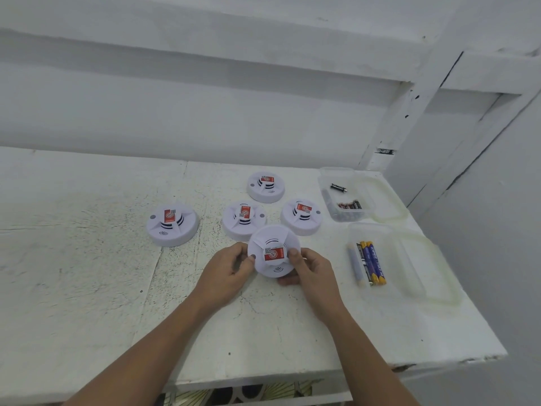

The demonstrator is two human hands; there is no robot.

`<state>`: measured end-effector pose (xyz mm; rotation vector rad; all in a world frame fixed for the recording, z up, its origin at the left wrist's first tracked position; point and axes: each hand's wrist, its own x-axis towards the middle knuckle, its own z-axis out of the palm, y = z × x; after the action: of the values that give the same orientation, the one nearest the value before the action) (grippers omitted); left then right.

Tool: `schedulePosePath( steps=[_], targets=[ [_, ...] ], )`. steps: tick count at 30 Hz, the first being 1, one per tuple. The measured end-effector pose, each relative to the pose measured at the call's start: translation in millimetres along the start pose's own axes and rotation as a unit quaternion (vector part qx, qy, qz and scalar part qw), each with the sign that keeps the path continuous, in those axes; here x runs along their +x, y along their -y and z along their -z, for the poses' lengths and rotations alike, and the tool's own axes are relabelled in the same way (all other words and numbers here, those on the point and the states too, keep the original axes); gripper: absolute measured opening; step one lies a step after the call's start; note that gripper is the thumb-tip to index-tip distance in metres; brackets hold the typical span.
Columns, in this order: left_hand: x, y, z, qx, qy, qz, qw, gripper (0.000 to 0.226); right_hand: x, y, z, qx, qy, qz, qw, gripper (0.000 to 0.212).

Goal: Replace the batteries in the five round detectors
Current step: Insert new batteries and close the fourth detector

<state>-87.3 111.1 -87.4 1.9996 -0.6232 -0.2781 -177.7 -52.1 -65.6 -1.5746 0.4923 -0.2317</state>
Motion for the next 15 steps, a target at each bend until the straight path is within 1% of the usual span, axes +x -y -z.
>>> schedulePosePath(
  steps=[11,15],
  targets=[
    [-0.8,-3.3,-1.0,-0.005,-0.003,-0.001,1.000,0.031,-3.3,-0.3,-0.8,0.004,-0.001,-0.003,1.000,0.032],
    [-1.6,-2.7,-0.8,0.002,-0.003,-0.005,1.000,0.038,-3.3,-1.4,-0.2,-0.004,0.000,-0.001,1.000,0.033]
  ],
)
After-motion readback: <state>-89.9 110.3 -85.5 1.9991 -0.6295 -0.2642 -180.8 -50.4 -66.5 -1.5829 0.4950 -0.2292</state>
